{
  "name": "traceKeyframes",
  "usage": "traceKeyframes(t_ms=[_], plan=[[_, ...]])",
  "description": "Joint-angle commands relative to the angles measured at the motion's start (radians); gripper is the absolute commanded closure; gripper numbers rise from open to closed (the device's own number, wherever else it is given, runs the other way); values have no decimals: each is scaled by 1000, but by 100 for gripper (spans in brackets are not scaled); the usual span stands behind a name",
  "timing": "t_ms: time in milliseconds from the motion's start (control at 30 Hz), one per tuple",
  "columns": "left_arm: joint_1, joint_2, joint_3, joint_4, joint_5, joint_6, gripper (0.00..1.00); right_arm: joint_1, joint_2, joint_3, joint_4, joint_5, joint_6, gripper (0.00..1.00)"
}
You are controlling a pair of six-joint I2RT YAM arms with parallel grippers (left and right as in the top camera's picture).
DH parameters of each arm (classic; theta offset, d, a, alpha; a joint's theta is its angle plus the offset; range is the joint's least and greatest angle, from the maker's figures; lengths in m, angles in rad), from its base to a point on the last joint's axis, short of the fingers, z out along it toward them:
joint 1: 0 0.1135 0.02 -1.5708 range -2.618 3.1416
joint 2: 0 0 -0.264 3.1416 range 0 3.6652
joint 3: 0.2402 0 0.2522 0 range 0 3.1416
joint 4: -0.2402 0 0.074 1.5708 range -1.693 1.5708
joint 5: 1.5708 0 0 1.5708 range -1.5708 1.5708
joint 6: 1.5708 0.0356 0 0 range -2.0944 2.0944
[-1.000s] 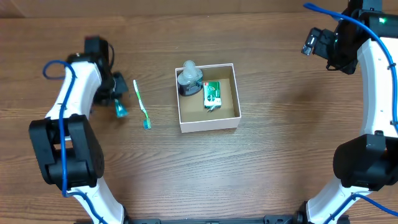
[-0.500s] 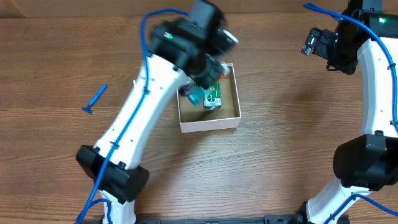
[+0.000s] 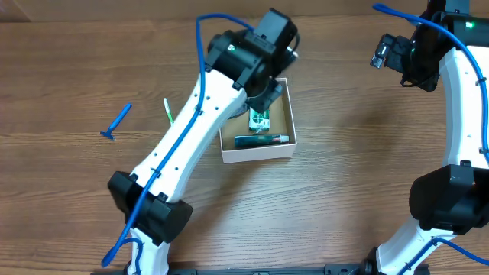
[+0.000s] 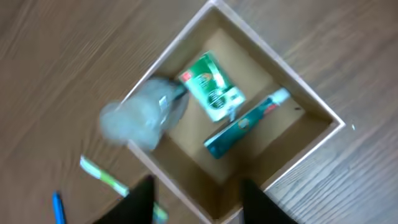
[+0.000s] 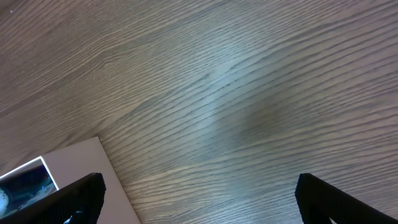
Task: Pack container
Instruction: 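Carry the toothpaste tube with the left gripper and drop it in the box, then grasp the green toothbrush with the left gripper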
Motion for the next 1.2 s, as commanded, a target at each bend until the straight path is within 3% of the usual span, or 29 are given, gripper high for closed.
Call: traceKeyframes(t_ms=[0, 133, 233, 267, 467, 567, 667, 933, 1100, 1167], plan=[[143, -76, 37, -63, -87, -251, 49, 4, -23, 15, 5, 6, -3, 0], [384, -74, -45, -109, 47, -395, 41, 4, -23, 15, 5, 6, -3, 0], [475, -74, -220, -29, 43, -397, 40, 4, -23, 15, 5, 6, -3, 0], [495, -74, -339, 61, 36, -404, 40, 4, -23, 15, 5, 6, -3, 0], [503, -74, -729, 415, 84, -502, 38, 4, -23, 15, 5, 6, -3, 0], [503, -74, -854, 569, 84, -528, 31, 4, -23, 15, 5, 6, -3, 0], [503, -74, -927, 669, 83, -546, 32, 4, -23, 15, 5, 6, -3, 1], [502, -69, -1078, 869, 83, -603, 56, 4, -23, 15, 5, 6, -3, 0], [502, -69, -1112, 927, 82, -610, 86, 4, -23, 15, 5, 6, -3, 0], [502, -69, -1112, 931, 82, -610, 90, 4, -23, 15, 5, 7, -3, 0]])
